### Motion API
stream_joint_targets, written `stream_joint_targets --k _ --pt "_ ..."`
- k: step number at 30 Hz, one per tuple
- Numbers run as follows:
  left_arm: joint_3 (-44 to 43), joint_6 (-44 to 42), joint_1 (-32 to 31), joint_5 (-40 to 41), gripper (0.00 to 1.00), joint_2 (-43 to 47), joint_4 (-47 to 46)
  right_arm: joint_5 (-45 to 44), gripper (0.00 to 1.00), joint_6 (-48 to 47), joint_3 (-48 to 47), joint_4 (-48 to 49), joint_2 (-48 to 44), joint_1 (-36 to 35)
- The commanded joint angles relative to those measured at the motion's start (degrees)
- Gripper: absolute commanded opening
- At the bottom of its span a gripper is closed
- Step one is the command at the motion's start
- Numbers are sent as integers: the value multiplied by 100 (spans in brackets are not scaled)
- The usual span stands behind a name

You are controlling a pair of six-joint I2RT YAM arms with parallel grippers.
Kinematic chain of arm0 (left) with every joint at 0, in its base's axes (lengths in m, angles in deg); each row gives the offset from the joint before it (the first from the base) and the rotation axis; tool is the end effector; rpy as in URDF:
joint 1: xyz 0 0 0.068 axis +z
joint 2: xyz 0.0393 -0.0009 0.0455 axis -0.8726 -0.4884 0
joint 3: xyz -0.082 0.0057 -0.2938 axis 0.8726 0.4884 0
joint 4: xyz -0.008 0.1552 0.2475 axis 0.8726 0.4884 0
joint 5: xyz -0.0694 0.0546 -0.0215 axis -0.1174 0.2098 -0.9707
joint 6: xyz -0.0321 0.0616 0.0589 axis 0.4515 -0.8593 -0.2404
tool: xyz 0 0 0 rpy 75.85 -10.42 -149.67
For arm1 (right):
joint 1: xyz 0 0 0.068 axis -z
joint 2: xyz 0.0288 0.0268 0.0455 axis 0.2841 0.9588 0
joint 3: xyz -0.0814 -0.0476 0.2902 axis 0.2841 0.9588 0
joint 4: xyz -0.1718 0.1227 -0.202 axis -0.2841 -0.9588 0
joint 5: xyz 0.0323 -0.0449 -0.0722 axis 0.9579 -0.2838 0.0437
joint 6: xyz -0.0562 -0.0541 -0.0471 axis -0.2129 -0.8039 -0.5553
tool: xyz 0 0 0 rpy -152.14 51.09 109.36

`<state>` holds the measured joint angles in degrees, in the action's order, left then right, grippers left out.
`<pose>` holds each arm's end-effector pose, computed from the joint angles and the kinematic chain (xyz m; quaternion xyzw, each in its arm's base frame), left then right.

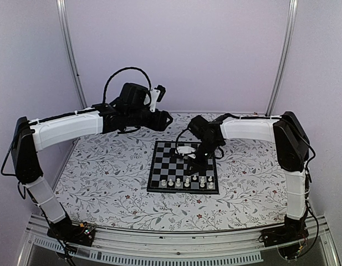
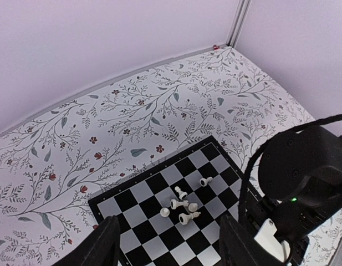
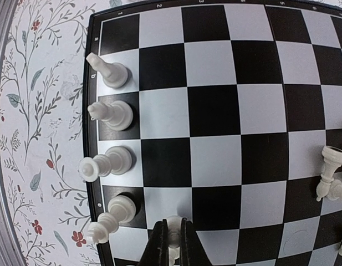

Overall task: Set up the chess pieces on the board
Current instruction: Place the chess piece on the chessboard.

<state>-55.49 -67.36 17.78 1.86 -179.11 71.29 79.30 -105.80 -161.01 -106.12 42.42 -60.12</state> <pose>0.3543 -0.3237 0.3120 0.2136 0.8337 -0.2137 0.4623 0.3251 0.3540 0.1486 -0.6638 0.7097 0.2028 0.1204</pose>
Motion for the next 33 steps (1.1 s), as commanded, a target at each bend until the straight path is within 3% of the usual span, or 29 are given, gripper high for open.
stream_joint_targets --k 1,12,18,33 --pt "-112 -22 62 -70 63 34 56 190 3 34 -71 -39 193 -55" --pt "-157 -30 62 -120 63 -31 110 275 7 122 -100 -6 280 -101" --pt "-176 -33 58 -131 63 -50 122 295 20 176 -122 -5 276 -99" --pt "-211 -44 53 -228 63 -108 148 213 31 317 -903 -235 -85 224"
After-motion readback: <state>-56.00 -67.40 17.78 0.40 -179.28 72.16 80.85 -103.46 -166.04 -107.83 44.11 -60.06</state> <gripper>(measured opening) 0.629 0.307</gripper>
